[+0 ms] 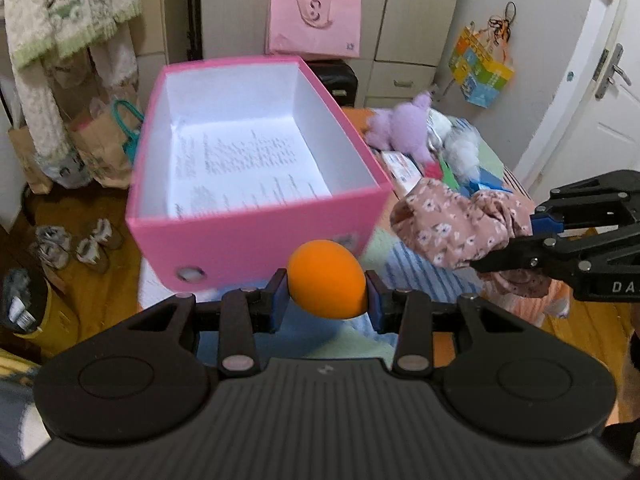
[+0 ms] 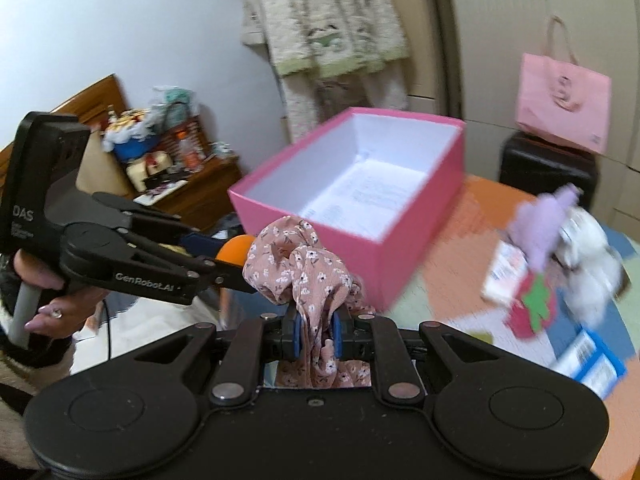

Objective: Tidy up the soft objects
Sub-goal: 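Carry the orange sponge and scrunchie into the pink box with both tools, then open both tools to drop the sponge and scrunchie in the box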

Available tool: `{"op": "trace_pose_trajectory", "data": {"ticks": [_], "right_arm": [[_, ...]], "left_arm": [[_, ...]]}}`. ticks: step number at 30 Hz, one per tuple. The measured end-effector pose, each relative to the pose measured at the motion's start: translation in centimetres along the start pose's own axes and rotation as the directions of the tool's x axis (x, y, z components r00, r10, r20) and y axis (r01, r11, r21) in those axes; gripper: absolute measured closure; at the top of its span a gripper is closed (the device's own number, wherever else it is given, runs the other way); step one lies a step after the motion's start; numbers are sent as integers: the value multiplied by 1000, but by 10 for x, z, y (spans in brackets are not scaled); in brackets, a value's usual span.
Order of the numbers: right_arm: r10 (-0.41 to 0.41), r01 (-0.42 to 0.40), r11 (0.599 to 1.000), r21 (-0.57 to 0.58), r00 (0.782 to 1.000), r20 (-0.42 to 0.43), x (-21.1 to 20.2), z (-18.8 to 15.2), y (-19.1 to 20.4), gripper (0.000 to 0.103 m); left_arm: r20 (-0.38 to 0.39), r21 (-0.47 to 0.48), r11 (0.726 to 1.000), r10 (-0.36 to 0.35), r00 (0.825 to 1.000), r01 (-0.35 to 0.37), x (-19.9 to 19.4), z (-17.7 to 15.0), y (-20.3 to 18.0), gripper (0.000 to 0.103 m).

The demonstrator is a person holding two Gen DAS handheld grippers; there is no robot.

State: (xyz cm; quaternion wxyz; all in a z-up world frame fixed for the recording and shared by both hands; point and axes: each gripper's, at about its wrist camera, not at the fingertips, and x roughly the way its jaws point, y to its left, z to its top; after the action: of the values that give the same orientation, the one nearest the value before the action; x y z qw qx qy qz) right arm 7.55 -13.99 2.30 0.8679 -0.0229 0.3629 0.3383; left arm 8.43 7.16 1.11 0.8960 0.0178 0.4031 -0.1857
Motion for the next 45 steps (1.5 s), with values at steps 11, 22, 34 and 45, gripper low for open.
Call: {"op": "trace_pose_trajectory", "data": {"ticks": [11,22,34,45], "right_arm": [[64,-64,998,-7,998,-7,30,87,-13,83],[5,-11,997,-75,997,-79,123,148,-74,83],[-136,88,966,-245,972,-190,215,169,-104,83],[-224,135,910,-392,955,-192,227,155,-94,55]], "left_arm": [[125,76,995,47,991,-57,-3,73,29,64],[88,39,998,53,995,-57,87,138,56,64],[-91,-112,990,73,993,-83,192,160,106,64],[-116,-4,983,182,976,-183,199,157,95,50]]}}
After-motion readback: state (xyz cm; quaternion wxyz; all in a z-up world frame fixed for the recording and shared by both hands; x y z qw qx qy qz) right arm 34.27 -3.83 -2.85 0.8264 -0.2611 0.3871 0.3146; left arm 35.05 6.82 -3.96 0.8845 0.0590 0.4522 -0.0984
